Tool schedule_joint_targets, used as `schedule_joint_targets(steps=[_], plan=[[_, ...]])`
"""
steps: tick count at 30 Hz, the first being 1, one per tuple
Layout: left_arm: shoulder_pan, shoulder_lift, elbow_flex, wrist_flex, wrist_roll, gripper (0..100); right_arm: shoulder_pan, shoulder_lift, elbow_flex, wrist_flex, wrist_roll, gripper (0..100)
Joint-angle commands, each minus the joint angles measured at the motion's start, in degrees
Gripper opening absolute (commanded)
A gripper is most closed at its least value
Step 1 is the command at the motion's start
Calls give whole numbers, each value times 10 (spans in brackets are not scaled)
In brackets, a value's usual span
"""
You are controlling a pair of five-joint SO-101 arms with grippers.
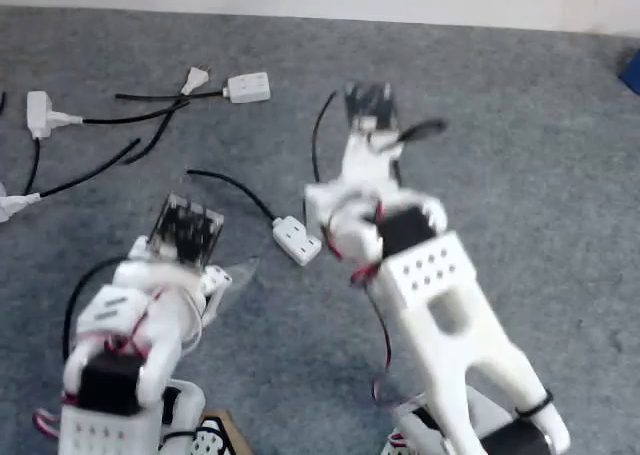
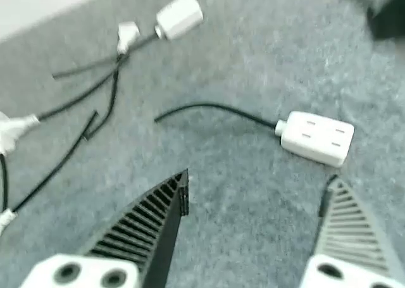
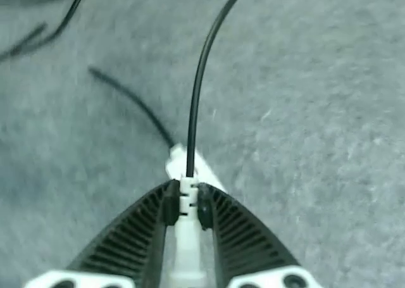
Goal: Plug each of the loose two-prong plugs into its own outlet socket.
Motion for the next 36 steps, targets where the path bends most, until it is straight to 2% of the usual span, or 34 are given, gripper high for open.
schedule_joint_targets(steps=[1,3,8,11,15,19,24,31,36], plan=[[11,-149,58,26,-1,364,-38,-62,58,-43,25,5],[29,-170,64,28,14,383,-43,-58,73,-68,33,5],[78,-148,65,23,105,449,-75,-15,100,-138,30,5],[90,-144,69,13,107,450,-104,15,99,-156,15,5],[87,-144,124,-57,105,450,-126,27,76,-151,3,5],[85,-144,159,-100,105,450,-127,5,46,-83,2,5],[59,-143,160,-104,105,450,-125,-11,-2,-10,2,5],[54,-143,165,-116,105,450,-125,-11,-19,26,8,5],[54,-143,166,-116,105,450,-124,-10,-71,87,44,5]])
